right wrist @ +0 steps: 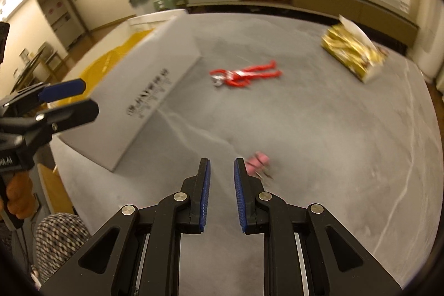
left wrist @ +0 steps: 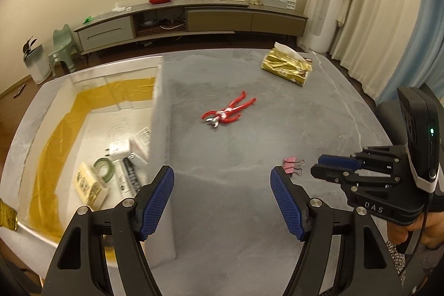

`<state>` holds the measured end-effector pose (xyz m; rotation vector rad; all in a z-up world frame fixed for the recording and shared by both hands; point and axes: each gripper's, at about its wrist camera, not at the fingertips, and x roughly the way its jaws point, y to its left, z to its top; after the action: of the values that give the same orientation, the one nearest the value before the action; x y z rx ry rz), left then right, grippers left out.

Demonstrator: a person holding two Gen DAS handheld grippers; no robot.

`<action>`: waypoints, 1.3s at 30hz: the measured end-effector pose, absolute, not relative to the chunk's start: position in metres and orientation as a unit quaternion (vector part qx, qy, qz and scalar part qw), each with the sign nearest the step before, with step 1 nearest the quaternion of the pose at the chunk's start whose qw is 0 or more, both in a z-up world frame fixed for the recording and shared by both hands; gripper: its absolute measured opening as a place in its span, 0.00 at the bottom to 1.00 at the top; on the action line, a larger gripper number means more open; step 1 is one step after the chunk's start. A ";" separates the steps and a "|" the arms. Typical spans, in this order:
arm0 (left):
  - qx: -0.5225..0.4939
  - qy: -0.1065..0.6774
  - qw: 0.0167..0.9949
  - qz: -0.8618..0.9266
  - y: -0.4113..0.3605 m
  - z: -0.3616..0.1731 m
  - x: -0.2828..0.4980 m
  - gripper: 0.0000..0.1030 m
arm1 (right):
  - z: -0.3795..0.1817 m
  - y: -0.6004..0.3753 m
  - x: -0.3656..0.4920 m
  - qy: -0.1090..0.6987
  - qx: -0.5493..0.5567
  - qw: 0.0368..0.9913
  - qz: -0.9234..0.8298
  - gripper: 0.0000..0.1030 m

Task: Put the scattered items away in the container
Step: 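Move the left tool to the red toy figure while the right tool moves to the pink binder clips, then grasp the red figure's waist with the left tool while the right tool grasps the pink binder clips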

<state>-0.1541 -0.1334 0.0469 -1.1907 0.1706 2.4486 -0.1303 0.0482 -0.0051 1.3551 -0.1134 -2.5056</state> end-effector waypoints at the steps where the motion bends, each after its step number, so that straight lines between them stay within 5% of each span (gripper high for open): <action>1: -0.428 0.063 0.207 0.877 -0.128 0.044 -0.158 0.71 | -0.008 0.052 -0.130 -0.045 0.471 0.142 -0.869 0.22; 7: -0.443 0.065 0.202 0.871 -0.095 0.022 -0.194 0.71 | -0.025 0.068 -0.134 -0.096 0.471 0.124 -0.868 0.38; 19: -0.475 0.087 0.175 0.858 -0.046 -0.034 -0.283 0.71 | -0.054 0.057 -0.157 -0.081 0.458 0.100 -0.879 0.51; 30: -0.486 0.102 0.148 0.855 -0.034 -0.082 -0.333 0.71 | -0.082 0.045 -0.166 -0.033 0.455 0.105 -0.883 0.51; 34: -0.486 0.081 0.163 0.855 -0.036 -0.087 -0.341 0.71 | -0.082 0.045 -0.166 -0.021 0.446 0.104 -0.889 0.31; 36: -0.480 0.086 0.177 0.855 -0.033 -0.085 -0.341 0.63 | -0.083 0.048 -0.167 -0.026 0.443 0.106 -0.890 0.26; 38: -0.474 0.096 0.189 0.855 -0.027 -0.081 -0.338 0.34 | -0.083 0.050 -0.167 -0.032 0.442 0.110 -0.890 0.25; 39: -0.474 0.104 0.191 0.853 -0.023 -0.080 -0.336 0.34 | -0.083 0.051 -0.168 -0.035 0.441 0.111 -0.890 0.24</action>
<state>-0.3360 -0.0231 -0.0800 -1.3307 0.2929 2.3976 -0.1679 0.0514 -0.0826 1.2942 -0.1023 -2.6146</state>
